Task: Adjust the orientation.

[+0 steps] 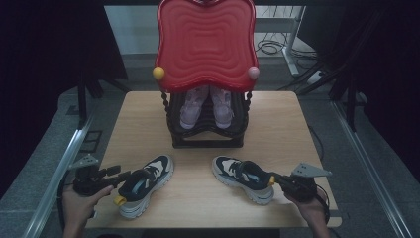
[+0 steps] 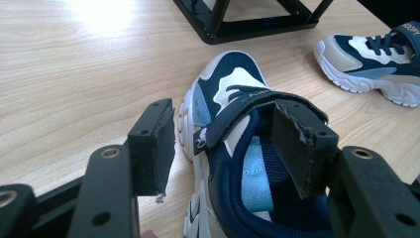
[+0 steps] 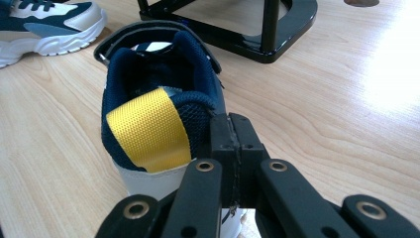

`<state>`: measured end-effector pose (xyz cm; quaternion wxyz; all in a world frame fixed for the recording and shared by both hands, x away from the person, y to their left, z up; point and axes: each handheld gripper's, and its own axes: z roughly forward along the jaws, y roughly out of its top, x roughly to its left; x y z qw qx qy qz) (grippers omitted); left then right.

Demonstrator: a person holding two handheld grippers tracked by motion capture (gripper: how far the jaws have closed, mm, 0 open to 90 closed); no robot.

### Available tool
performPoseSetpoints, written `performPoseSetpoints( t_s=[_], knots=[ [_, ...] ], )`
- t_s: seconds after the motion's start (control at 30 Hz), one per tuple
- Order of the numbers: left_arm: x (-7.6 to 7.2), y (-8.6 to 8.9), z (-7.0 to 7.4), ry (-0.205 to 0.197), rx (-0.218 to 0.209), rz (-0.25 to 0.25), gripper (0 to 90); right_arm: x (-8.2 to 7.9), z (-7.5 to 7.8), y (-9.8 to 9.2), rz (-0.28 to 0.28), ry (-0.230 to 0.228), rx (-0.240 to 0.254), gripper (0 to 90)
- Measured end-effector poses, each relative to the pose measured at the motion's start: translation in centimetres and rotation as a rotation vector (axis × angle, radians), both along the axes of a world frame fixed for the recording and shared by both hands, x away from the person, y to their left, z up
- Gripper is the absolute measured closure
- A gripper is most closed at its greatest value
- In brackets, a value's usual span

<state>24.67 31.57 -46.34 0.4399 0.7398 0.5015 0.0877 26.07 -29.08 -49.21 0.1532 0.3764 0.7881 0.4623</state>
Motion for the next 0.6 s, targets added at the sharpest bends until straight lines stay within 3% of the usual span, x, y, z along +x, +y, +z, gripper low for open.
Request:
performPoseSetpoints(
  t_s=[0.6],
  knots=[
    [-0.1, 0.1, 0.2, -0.005, -0.001, 0.004, 42.5, -1.6, -0.2, 0.3, 0.004, 0.004, 0.012, 90.0]
  ],
)
